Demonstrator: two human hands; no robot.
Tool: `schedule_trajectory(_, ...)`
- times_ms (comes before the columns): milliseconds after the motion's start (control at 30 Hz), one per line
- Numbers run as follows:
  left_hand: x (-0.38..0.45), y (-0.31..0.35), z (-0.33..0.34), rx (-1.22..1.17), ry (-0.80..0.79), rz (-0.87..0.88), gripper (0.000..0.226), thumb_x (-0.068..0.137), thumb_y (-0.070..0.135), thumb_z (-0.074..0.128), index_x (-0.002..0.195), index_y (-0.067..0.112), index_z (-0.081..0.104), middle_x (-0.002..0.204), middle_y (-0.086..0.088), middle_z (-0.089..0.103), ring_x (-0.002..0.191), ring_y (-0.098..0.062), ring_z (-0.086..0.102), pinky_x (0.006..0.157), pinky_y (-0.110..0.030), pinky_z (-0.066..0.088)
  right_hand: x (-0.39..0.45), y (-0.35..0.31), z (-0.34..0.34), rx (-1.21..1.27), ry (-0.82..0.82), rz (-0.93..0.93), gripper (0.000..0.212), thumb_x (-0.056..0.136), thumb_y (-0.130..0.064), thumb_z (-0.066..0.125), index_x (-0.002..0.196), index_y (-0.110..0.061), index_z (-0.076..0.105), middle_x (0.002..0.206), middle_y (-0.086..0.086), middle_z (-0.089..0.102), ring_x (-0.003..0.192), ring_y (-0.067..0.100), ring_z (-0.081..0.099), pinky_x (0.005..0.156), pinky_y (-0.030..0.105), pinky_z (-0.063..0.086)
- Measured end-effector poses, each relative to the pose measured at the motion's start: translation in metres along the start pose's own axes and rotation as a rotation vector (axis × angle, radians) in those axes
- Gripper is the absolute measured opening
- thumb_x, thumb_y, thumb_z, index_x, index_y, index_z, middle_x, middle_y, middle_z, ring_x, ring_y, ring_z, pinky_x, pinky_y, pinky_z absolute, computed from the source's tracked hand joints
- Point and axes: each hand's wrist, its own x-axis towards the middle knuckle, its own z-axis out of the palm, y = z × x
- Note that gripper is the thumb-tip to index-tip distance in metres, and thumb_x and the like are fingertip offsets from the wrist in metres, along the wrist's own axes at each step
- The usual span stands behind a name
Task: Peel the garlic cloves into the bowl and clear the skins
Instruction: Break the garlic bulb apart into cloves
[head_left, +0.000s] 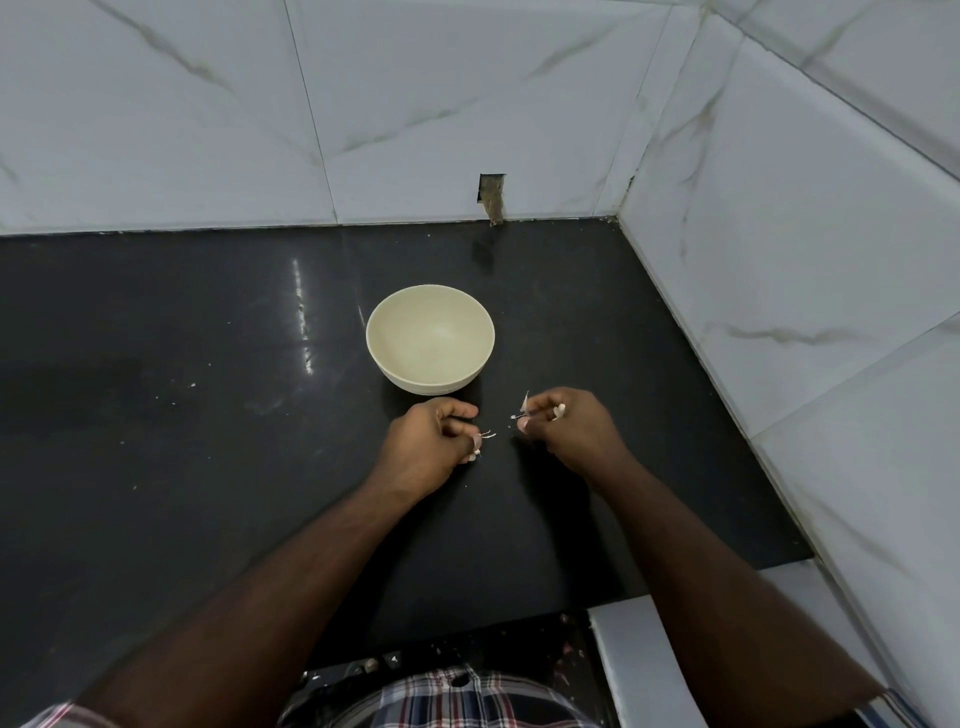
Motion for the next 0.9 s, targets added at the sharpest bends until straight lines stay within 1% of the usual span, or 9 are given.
schedule_trajectory(67, -0.002, 0.003, 0.002, 0.1, 0.023, 0.032, 0.028, 0.086, 0.008, 0.071, 0.11, 0.021, 0.07, 0.081, 0.01, 0.077, 0.073, -0.008, 0.074, 0.082, -0.028, 0.058, -0.001, -0.002, -0.004, 0.058, -0.031, 0.072, 0.019, 0.076, -0.013, 0.072, 0.091, -0.019, 0.064, 0.078, 0.003, 0.068, 0.062, 0.015, 0.059, 0.055, 0.028, 0.046)
schedule_trajectory(133, -0.004, 0.004, 0.002, 0.143, 0.031, 0.044, 0.029, 0.085, 0.012, 0.074, 0.112, 0.023, 0.071, 0.082, 0.013, 0.076, 0.074, -0.002, 0.072, 0.082, -0.025, 0.057, -0.003, -0.001, -0.009, 0.117, -0.073, 0.123, 0.025, 0.071, -0.01, 0.066, 0.094, -0.015, 0.057, 0.076, 0.01, 0.065, 0.061, 0.018, 0.056, 0.051, 0.03, 0.043)
schedule_trajectory(200, -0.005, 0.004, 0.002, 0.154, 0.034, 0.048, 0.03, 0.083, 0.016, 0.078, 0.11, 0.025, 0.071, 0.085, 0.013, 0.075, 0.077, 0.001, 0.071, 0.086, -0.025, 0.056, -0.005, -0.001, -0.016, 0.173, -0.106, 0.144, 0.026, 0.075, -0.003, 0.064, 0.099, -0.012, 0.056, 0.078, 0.012, 0.067, 0.068, 0.022, 0.061, 0.056, 0.031, 0.048)
schedule_trajectory(300, -0.006, 0.005, 0.0, 0.146, 0.022, 0.048, 0.029, 0.083, 0.015, 0.079, 0.11, 0.025, 0.072, 0.089, 0.014, 0.075, 0.078, 0.002, 0.071, 0.087, -0.023, 0.056, -0.01, -0.004, -0.021, 0.316, -0.188, 0.144, 0.023, 0.084, 0.012, 0.057, 0.1, -0.005, 0.06, 0.084, 0.018, 0.068, 0.075, 0.021, 0.068, 0.062, 0.024, 0.055)
schedule_trajectory(433, -0.004, 0.001, -0.003, 0.097, -0.005, 0.022, 0.026, 0.089, 0.005, 0.072, 0.109, 0.02, 0.073, 0.094, 0.008, 0.076, 0.085, -0.008, 0.074, 0.087, -0.032, 0.06, -0.017, -0.009, -0.02, 0.373, -0.223, 0.152, 0.026, 0.086, 0.013, 0.059, 0.107, -0.001, 0.064, 0.085, 0.017, 0.066, 0.074, 0.022, 0.069, 0.062, 0.023, 0.058)
schedule_trajectory(533, -0.006, 0.001, -0.003, 0.051, -0.01, 0.004, 0.028, 0.091, 0.0, 0.067, 0.116, 0.013, 0.072, 0.099, 0.003, 0.075, 0.09, -0.01, 0.074, 0.081, -0.029, 0.062, -0.016, -0.008, -0.017, 0.318, -0.156, 0.141, 0.024, 0.088, 0.005, 0.064, 0.111, -0.002, 0.063, 0.086, 0.017, 0.068, 0.074, 0.02, 0.068, 0.057, 0.023, 0.054)
schedule_trajectory(633, -0.008, 0.003, -0.005, 0.013, -0.021, 0.002, 0.03, 0.091, 0.001, 0.068, 0.117, 0.015, 0.072, 0.102, 0.004, 0.074, 0.093, -0.009, 0.073, 0.08, -0.028, 0.061, -0.014, -0.007, -0.015, 0.407, -0.132, 0.153, 0.021, 0.086, 0.007, 0.063, 0.106, -0.001, 0.061, 0.095, 0.022, 0.07, 0.079, 0.022, 0.068, 0.062, 0.024, 0.055)
schedule_trajectory(767, -0.008, 0.004, -0.007, -0.006, 0.029, 0.05, 0.027, 0.088, 0.002, 0.071, 0.107, 0.021, 0.074, 0.093, 0.008, 0.076, 0.085, -0.01, 0.074, 0.08, -0.029, 0.061, -0.02, -0.014, -0.012, 0.645, -0.257, 0.174, 0.026, 0.087, 0.016, 0.056, 0.106, 0.001, 0.065, 0.097, 0.015, 0.064, 0.094, 0.026, 0.066, 0.088, 0.032, 0.059)
schedule_trajectory(900, -0.015, 0.017, -0.003, -0.263, -0.072, -0.002, 0.032, 0.087, 0.003, 0.075, 0.117, 0.012, 0.069, 0.098, -0.003, 0.076, 0.083, -0.019, 0.074, 0.069, -0.027, 0.058, -0.029, -0.023, -0.007, 0.665, -0.373, 0.113, 0.029, 0.088, 0.011, 0.064, 0.11, -0.007, 0.067, 0.099, 0.015, 0.069, 0.094, 0.026, 0.069, 0.08, 0.03, 0.061)
